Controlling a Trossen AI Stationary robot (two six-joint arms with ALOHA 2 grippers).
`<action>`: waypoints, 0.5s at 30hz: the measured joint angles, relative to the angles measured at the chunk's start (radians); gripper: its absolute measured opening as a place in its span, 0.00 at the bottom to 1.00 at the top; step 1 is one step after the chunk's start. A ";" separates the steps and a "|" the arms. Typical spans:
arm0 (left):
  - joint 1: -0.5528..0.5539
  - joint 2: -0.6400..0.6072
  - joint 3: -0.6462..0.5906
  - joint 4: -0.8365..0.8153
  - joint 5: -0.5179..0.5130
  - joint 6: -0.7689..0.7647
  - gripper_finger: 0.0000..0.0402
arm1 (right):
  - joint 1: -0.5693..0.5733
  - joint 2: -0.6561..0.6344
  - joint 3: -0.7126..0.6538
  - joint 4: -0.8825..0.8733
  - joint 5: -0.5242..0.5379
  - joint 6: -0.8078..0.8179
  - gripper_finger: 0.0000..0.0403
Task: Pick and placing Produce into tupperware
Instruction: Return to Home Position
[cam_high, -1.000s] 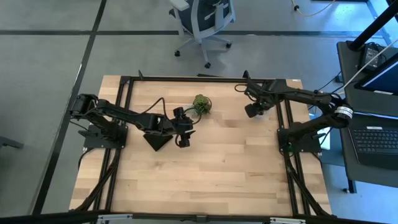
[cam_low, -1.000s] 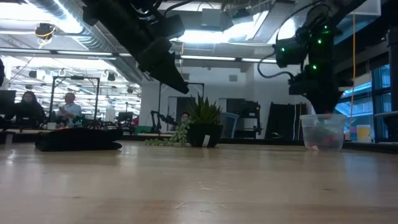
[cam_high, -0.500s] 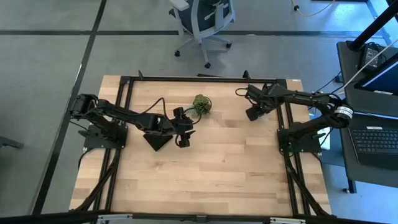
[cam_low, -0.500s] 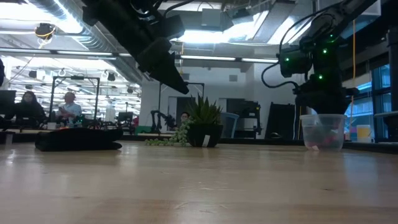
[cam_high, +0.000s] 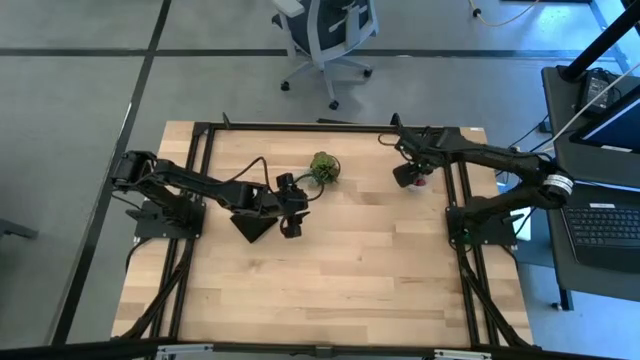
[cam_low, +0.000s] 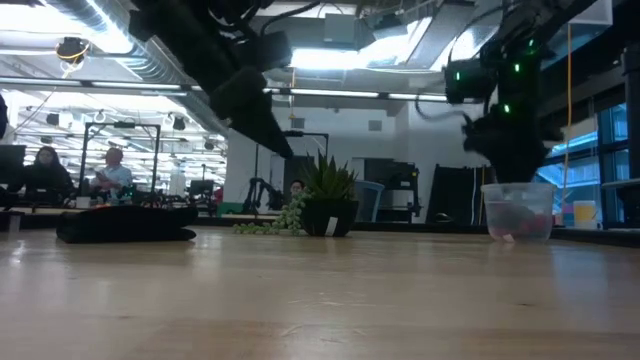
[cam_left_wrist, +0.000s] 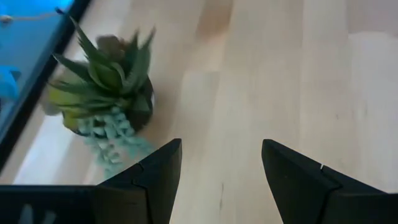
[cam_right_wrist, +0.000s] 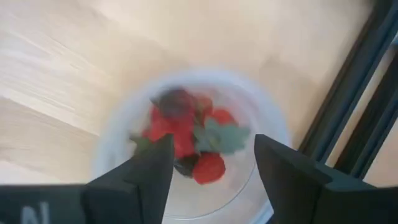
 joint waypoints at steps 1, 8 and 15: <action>0.005 -0.004 0.000 -0.017 0.019 0.000 0.53 | 0.004 -0.020 0.016 0.001 0.001 -0.016 0.56; 0.084 -0.044 -0.049 -0.014 0.211 0.029 0.53 | 0.084 -0.224 0.040 0.118 0.001 -0.191 0.56; 0.146 -0.289 -0.240 0.184 0.192 -0.007 0.53 | 0.202 -0.474 -0.063 0.312 0.000 -0.302 0.56</action>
